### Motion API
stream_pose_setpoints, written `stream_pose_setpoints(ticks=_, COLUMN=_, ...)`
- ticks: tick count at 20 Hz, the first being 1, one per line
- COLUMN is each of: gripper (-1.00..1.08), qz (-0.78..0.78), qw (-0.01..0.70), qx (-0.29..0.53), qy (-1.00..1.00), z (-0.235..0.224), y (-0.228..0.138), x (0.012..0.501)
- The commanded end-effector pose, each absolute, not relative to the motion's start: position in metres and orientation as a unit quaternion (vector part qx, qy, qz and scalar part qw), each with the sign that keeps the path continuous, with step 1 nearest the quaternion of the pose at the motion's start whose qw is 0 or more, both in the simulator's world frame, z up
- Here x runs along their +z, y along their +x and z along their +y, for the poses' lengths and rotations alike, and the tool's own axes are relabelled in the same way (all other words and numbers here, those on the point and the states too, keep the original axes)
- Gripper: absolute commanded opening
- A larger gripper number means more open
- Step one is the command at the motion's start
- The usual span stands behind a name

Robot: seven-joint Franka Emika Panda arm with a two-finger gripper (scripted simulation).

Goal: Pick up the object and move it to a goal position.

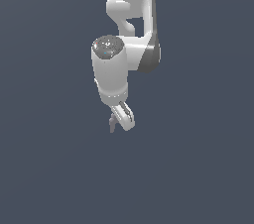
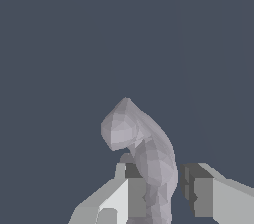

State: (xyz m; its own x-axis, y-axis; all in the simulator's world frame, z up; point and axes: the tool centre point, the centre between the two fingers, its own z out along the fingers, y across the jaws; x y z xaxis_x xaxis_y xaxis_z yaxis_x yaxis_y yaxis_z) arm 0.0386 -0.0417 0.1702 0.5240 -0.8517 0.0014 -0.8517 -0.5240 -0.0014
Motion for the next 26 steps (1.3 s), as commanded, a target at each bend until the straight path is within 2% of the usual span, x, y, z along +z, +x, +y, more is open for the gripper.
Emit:
stream_pose_setpoints(ticks=1, gripper=-1.0, qz=0.488, qw=0.0, qx=-0.001, qy=-0.873, z=-0.055, y=0.047, x=0.189)
stream_pose_setpoints(ticks=12, gripper=-1.0, qz=0.488, qw=0.0, qx=-0.001, qy=-0.873, z=-0.108, y=0.081, x=0.265)
stream_pose_setpoints(ticks=26, gripper=-1.0, qz=0.487, qw=0.0, qx=0.0, qy=-0.873, z=-0.149, y=0.11, x=0.326)
